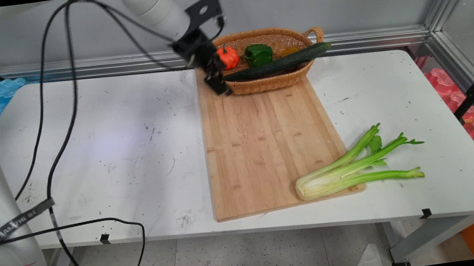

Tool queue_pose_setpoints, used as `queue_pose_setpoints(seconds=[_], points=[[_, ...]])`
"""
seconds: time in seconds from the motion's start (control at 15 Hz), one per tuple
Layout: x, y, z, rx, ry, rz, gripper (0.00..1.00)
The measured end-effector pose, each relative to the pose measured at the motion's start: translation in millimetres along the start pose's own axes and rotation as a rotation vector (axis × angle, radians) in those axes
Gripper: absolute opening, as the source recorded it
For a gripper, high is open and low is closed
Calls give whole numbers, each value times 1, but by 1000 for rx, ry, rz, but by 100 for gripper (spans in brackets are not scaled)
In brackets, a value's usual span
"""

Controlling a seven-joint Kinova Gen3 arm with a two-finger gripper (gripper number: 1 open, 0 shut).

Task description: Pick up the cucumber from the vegetable basket

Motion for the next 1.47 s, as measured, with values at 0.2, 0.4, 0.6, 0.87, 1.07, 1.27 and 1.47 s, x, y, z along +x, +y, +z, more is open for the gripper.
queue_pose_setpoints(seconds=[0.2, 0.4, 0.6, 0.87, 1.07, 1.27, 1.47], points=[[16, -24, 10, 19, 42, -7, 100], [31, -50, 26, 31, 86, -11, 100], [42, -71, 46, 31, 115, -2, 100], [48, -87, 73, 9, 139, 15, 100], [52, -95, 95, -13, 156, 26, 100], [56, -100, 113, -31, 171, 31, 100], [58, -103, 129, -45, 183, 37, 100]])
